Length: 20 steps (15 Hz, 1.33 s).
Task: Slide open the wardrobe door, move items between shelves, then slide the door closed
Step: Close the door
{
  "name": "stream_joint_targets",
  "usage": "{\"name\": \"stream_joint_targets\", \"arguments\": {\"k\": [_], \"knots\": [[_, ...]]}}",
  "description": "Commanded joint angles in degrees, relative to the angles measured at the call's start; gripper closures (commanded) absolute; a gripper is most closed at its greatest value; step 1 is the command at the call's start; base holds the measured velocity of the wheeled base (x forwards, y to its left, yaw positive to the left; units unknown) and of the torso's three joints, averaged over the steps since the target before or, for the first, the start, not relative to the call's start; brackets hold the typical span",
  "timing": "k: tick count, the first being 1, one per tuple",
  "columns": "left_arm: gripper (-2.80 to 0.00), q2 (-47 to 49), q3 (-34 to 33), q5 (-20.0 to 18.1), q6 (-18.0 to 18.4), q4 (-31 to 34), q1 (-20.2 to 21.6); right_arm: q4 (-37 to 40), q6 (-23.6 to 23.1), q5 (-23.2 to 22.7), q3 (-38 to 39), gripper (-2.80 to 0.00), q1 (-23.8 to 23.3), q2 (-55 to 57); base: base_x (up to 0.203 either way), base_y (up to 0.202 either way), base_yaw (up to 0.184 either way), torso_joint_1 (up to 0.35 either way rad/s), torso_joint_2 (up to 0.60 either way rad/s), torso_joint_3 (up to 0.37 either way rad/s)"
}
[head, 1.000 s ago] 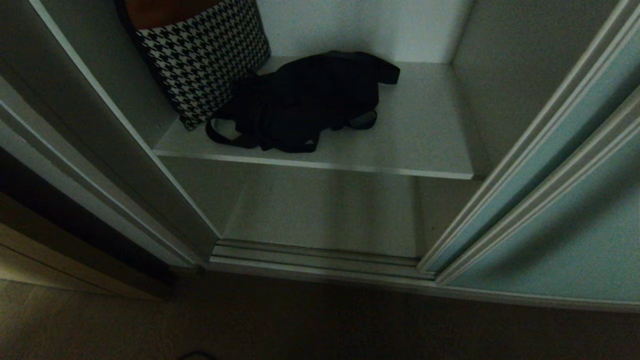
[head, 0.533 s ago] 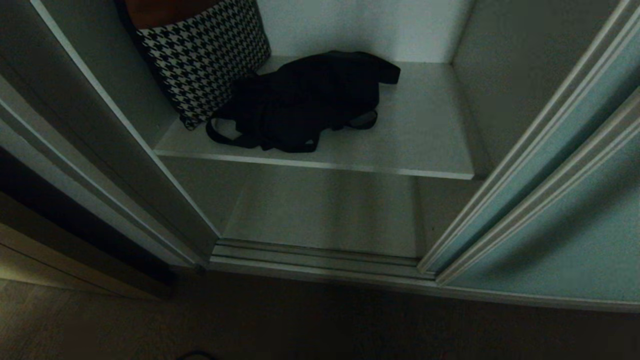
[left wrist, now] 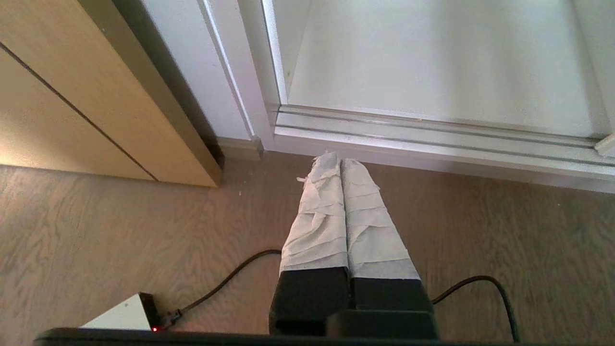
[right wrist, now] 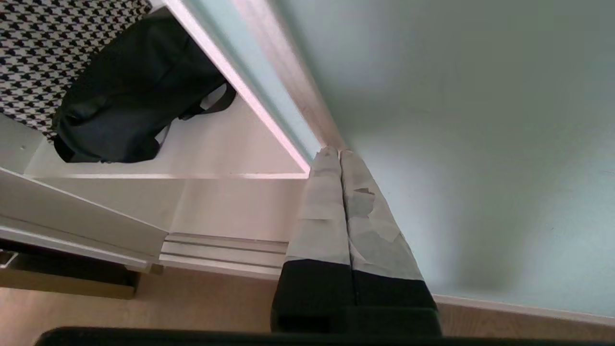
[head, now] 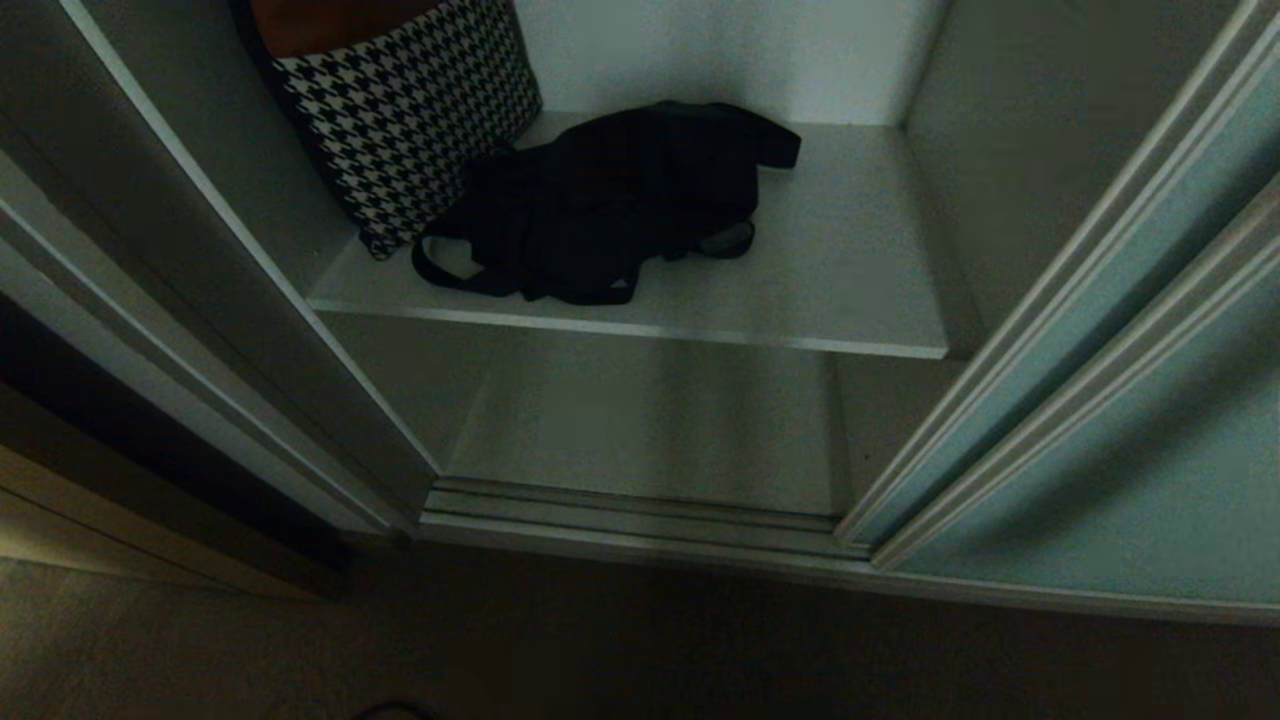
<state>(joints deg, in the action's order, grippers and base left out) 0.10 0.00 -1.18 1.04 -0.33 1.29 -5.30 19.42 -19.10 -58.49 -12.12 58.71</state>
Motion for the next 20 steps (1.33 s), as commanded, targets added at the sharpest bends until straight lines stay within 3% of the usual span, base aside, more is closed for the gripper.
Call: {"name": "stream_joint_targets", "arguments": {"k": [1, 8, 14, 18, 20], "knots": [[0.00, 0.0, 0.0, -0.1, 0.0, 0.0, 0.0, -0.8, 0.2, -0.1, 0.1, 0.00, 0.0, 0.6, 0.000, 0.000, 0.000, 0.000, 0.00, 0.000], [0.00, 0.1, 0.0, -0.1, 0.0, 0.0, 0.0, -2.7, -0.2, -0.3, 0.7, 0.00, 1.2, 1.0, 0.000, 0.000, 0.000, 0.000, 0.00, 0.000], [0.00, 0.1, 0.0, -0.1, 0.0, 0.0, 0.0, -2.8, -0.4, -0.2, 1.4, 0.00, 7.1, 1.8, 0.000, 0.000, 0.000, 0.000, 0.00, 0.000], [0.00, 0.0, 0.0, -0.1, 0.0, 0.0, 0.0, -2.3, -0.2, -0.9, 2.0, 0.00, 6.5, -3.9, 0.000, 0.000, 0.000, 0.000, 0.00, 0.000], [0.00, 0.0, 0.0, -0.1, 0.0, 0.0, 0.0, -2.5, -0.2, -1.2, 2.1, 0.00, 2.4, -4.8, 0.000, 0.000, 0.000, 0.000, 0.00, 0.000]]}}
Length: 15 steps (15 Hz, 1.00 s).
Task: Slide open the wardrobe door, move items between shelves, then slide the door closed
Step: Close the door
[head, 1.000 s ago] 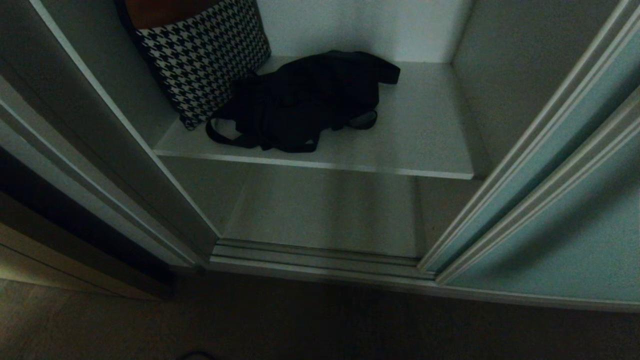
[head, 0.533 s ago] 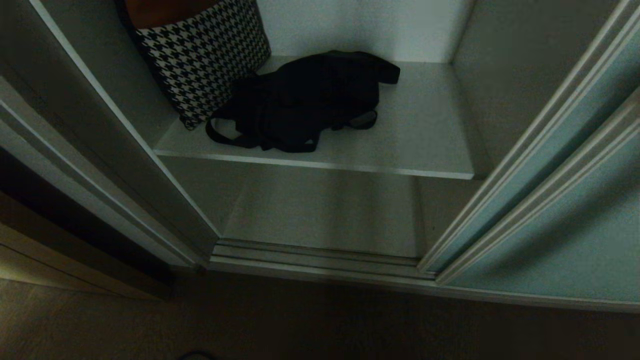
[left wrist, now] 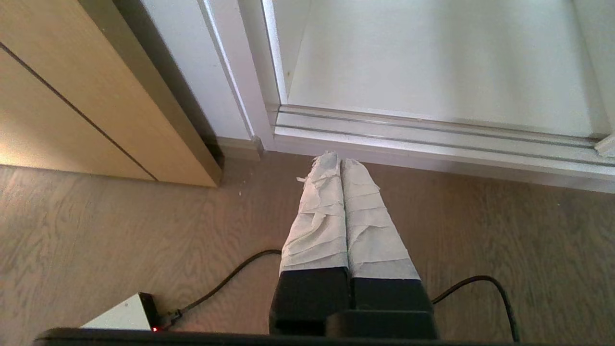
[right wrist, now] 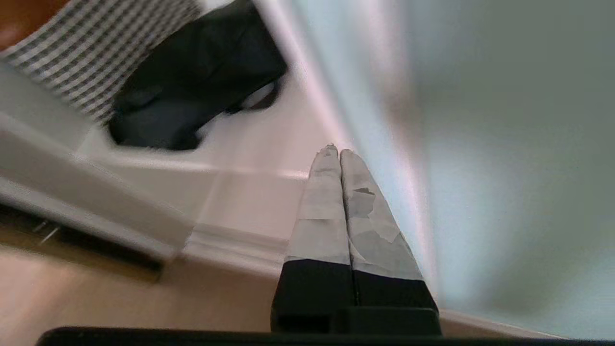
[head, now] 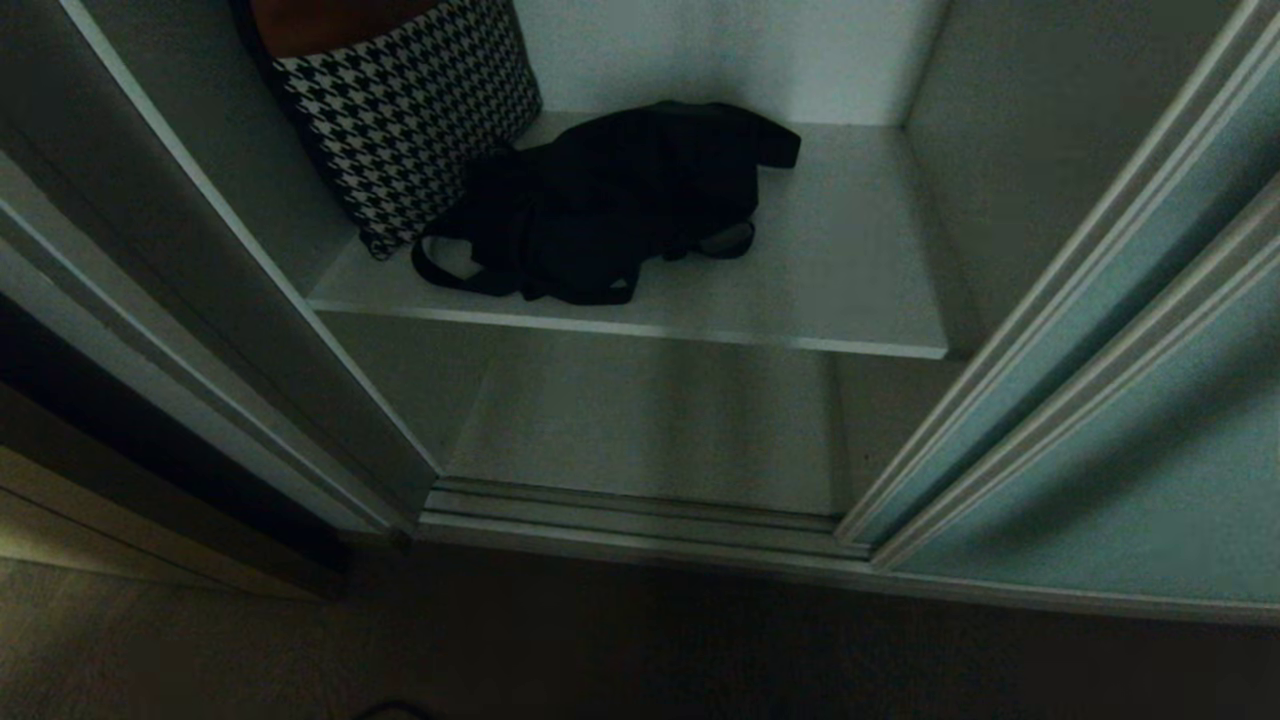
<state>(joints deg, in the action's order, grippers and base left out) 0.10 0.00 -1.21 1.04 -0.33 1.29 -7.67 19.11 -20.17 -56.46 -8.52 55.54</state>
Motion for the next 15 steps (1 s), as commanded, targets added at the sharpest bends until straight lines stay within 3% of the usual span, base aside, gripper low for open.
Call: {"name": "stream_joint_targets", "arguments": {"k": [1, 4, 15], "knots": [[0.00, 0.1, 0.0, 0.0, 0.0, 0.0, 0.0, -0.1, 0.1, -0.2, 0.1, 0.00, -3.3, -2.0, 0.000, 0.000, 0.000, 0.000, 0.00, 0.000], [0.00, 0.0, 0.0, 0.1, 0.0, 0.0, 0.0, -0.3, 0.1, -0.3, 0.0, 0.00, -7.2, -1.7, 0.000, 0.000, 0.000, 0.000, 0.00, 0.000], [0.00, 0.0, 0.0, 0.1, 0.0, 0.0, 0.0, -3.3, 0.5, -0.2, -0.6, 0.00, -7.8, 7.0, 0.000, 0.000, 0.000, 0.000, 0.00, 0.000]]}}
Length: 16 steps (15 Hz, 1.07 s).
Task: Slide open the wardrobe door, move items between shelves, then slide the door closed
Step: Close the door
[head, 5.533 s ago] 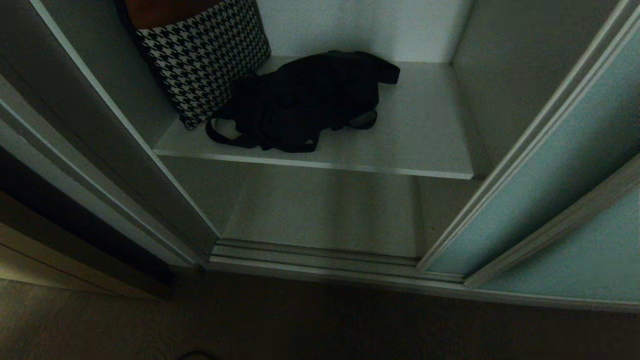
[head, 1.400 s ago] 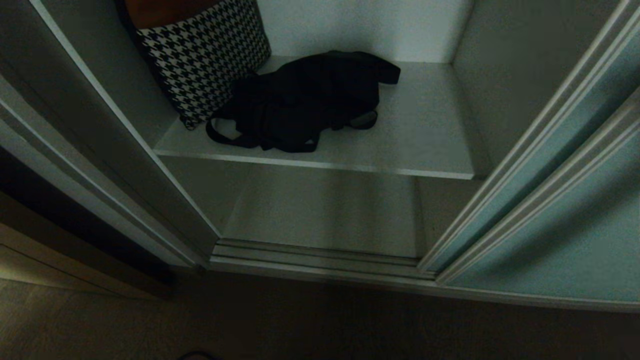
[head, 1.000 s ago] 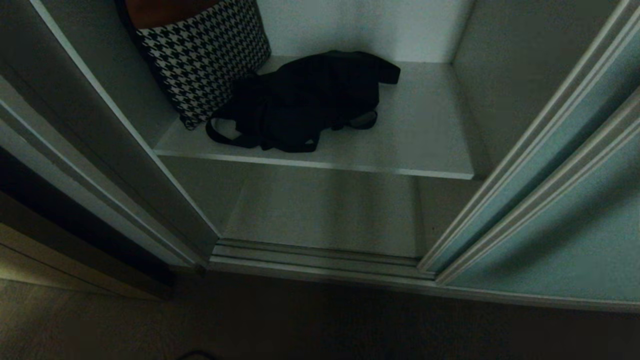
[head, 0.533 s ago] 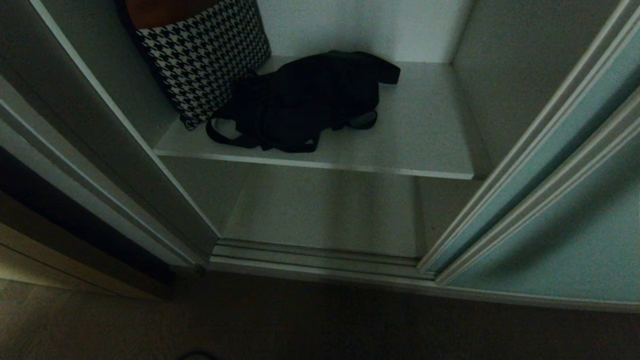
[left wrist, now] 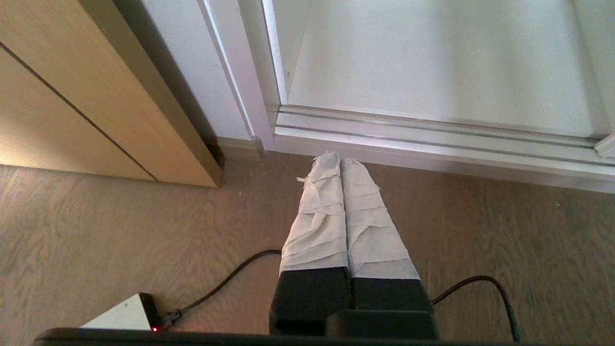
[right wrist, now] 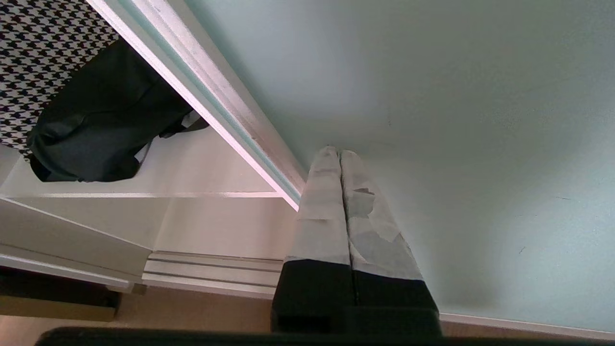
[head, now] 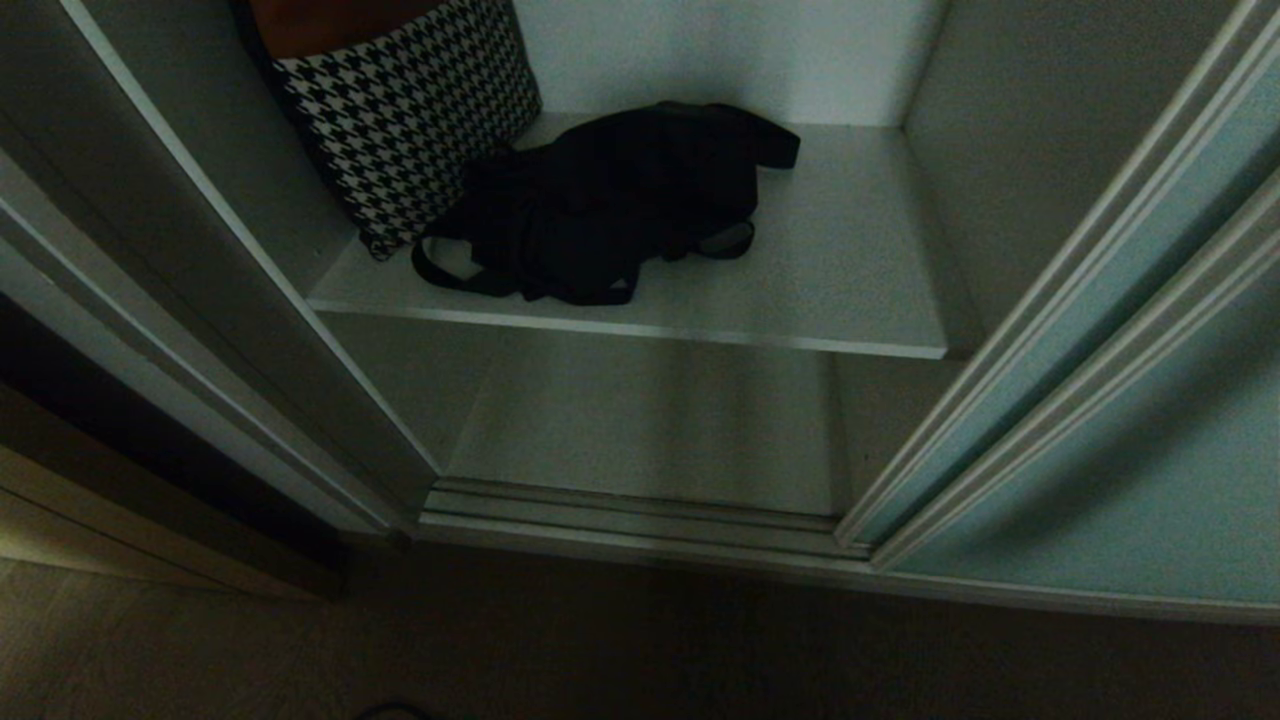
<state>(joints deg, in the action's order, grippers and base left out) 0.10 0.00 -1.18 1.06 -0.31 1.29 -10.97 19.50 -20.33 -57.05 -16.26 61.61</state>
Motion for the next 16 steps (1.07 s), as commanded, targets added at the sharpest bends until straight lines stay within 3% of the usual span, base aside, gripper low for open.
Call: {"name": "stream_joint_targets", "arguments": {"k": [1, 8, 13, 16], "knots": [[0.00, 0.0, 0.0, 0.0, 0.0, 0.0, 0.0, 0.0, 0.1, -0.1, 0.0, 0.00, 0.0, 1.3, 0.000, 0.000, 0.000, 0.000, 0.00, 0.000], [0.00, 0.0, 0.0, 0.0, 0.0, 0.0, 0.0, 0.0, -0.3, -0.3, 0.2, 0.00, 5.0, 0.3, 0.000, 0.000, 0.000, 0.000, 0.00, 0.000], [0.00, 0.0, 0.0, 0.0, 0.0, 0.0, 0.0, -0.8, -0.3, -0.4, -0.1, 0.00, 6.0, 2.0, 0.000, 0.000, 0.000, 0.000, 0.00, 0.000], [0.00, 0.0, 0.0, 0.0, 0.0, 0.0, 0.0, -1.3, -0.4, -0.4, -0.7, 0.00, 11.2, 2.1, 0.000, 0.000, 0.000, 0.000, 0.00, 0.000]]}}
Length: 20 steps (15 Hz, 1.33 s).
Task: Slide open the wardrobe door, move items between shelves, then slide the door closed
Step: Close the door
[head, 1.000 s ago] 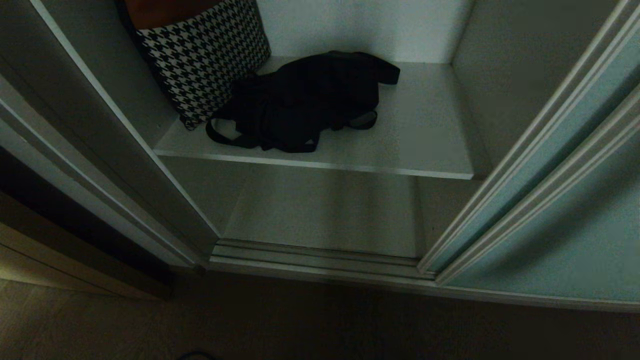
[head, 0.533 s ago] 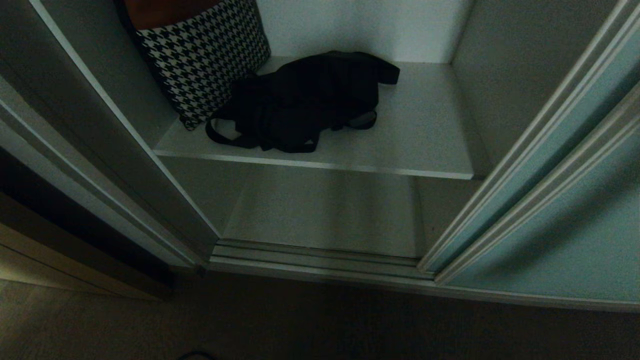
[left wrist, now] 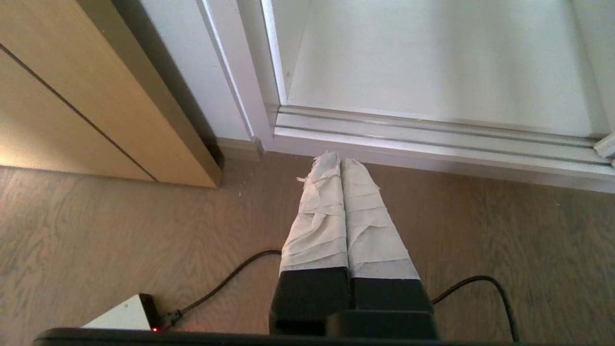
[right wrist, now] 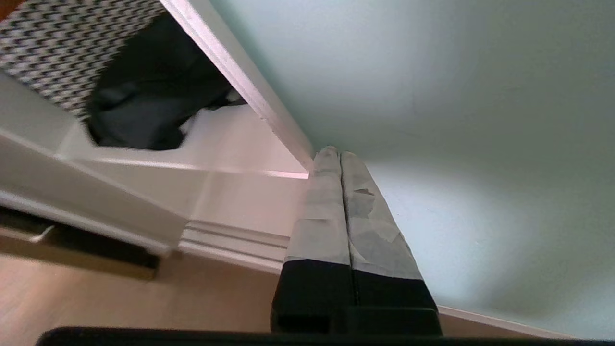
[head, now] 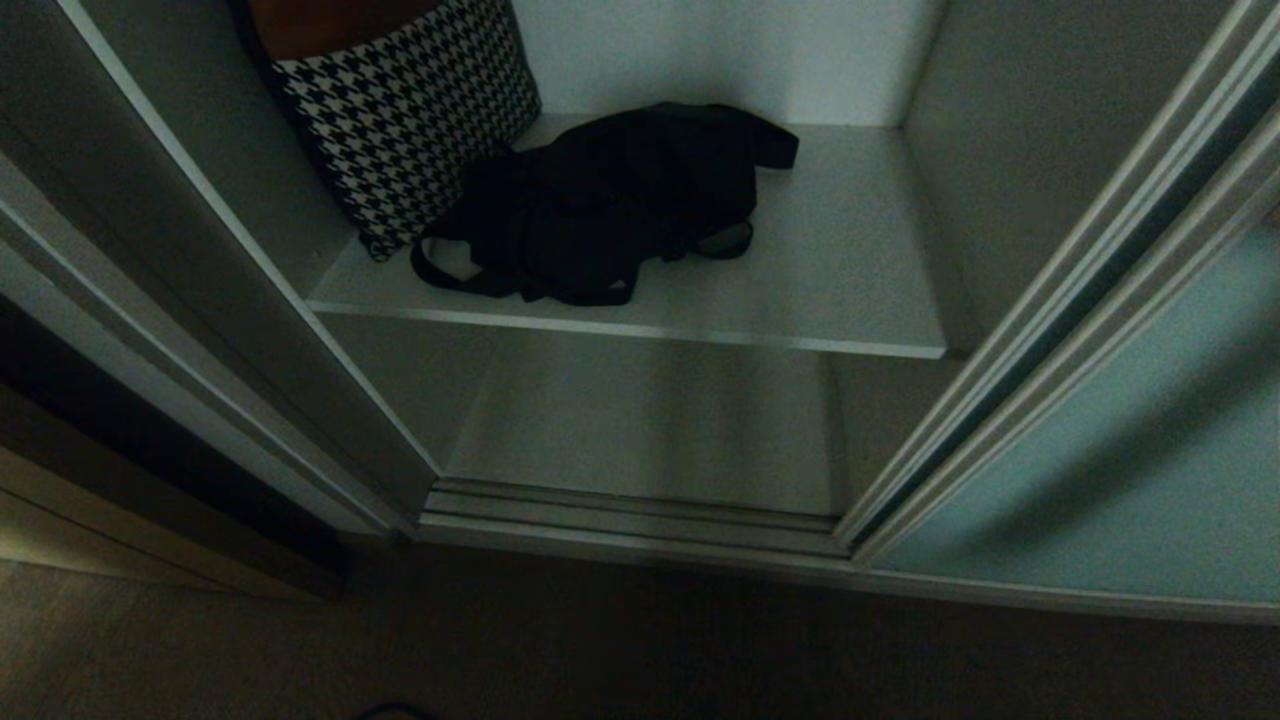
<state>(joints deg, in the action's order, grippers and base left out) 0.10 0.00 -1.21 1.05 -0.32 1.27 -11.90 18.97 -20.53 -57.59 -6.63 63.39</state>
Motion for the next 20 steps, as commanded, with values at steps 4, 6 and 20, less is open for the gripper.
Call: {"name": "stream_joint_targets", "arguments": {"k": [4, 6, 20], "knots": [[0.00, 0.0, 0.0, 0.0, 0.0, 0.0, 0.1, -1.1, -0.3, 0.3, -0.4, 0.00, 11.8, 0.2, 0.000, 0.000, 0.000, 0.000, 0.00, 0.000], [0.00, 0.0, 0.0, 0.0, 0.0, 0.0, 0.1, -1.5, -0.3, 0.4, -0.2, 0.00, 17.3, -0.6, 0.000, 0.000, 0.000, 0.000, 0.00, 0.000], [0.00, 0.0, 0.0, 0.1, 0.0, 0.0, 0.1, 14.8, -0.6, 0.5, 5.3, 0.00, 12.1, -28.2, 0.000, 0.000, 0.000, 0.000, 0.00, 0.000]]}}
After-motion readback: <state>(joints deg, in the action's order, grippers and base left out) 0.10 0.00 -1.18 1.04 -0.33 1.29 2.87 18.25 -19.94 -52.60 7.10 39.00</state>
